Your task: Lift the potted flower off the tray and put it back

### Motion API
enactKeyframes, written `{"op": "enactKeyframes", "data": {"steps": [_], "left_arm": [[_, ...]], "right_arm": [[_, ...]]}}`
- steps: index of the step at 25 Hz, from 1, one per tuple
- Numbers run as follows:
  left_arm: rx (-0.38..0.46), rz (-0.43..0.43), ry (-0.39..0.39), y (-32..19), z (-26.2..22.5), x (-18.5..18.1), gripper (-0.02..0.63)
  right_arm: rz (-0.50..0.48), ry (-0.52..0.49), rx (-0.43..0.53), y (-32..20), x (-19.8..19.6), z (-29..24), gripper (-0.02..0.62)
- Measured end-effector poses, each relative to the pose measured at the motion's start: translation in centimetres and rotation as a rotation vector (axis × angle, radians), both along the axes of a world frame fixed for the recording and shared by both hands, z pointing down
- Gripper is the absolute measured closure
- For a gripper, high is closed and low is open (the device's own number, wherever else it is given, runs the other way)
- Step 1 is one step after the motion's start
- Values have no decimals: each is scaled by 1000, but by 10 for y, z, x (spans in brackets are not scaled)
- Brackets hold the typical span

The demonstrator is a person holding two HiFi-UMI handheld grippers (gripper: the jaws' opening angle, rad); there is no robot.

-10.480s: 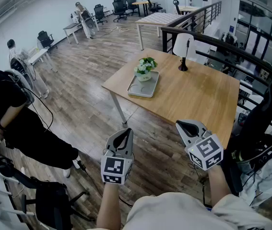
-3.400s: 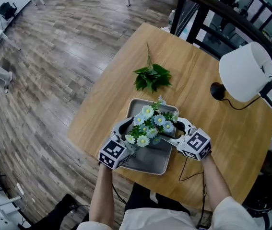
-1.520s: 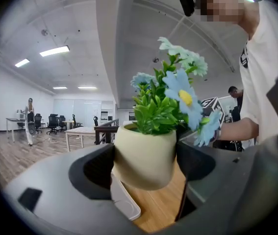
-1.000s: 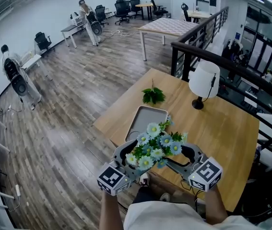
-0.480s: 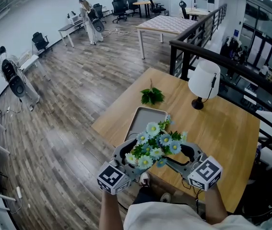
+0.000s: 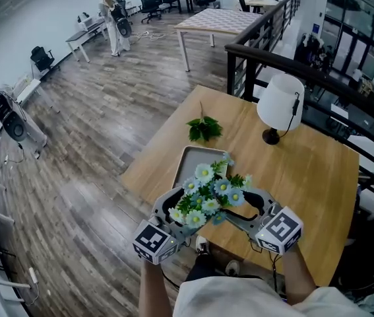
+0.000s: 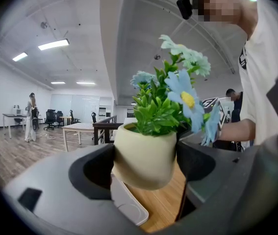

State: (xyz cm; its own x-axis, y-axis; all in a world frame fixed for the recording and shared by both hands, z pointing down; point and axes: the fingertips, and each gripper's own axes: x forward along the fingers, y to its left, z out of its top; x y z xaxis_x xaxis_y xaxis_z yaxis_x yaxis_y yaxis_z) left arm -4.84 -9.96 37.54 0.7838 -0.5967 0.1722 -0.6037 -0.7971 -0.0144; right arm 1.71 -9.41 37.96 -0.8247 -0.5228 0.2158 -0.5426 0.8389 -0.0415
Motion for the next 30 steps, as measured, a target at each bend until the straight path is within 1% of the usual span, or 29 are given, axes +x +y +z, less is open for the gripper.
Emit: {"op": "enactKeyframes", "data": {"steps": [4,9,14,22,30], "left_arm": [[-24,8,0,-16,19,-4,181],[-66,21,19,-56,26,-15,181],[-110,33,31,-88,47,-16,181],[-176,42,0,-136,99,-20,181],[-254,17,3,-178,150,-29,179]], "right_arm": [[5,19,-8,-15,-4,17,322],[15,26,-27,-54,-15,22,322],[25,42,-52,-85,-16,41,322],[32,92,-95,-133,-22,91,321],[20,140,-142,-177,-32,141,322]]}}
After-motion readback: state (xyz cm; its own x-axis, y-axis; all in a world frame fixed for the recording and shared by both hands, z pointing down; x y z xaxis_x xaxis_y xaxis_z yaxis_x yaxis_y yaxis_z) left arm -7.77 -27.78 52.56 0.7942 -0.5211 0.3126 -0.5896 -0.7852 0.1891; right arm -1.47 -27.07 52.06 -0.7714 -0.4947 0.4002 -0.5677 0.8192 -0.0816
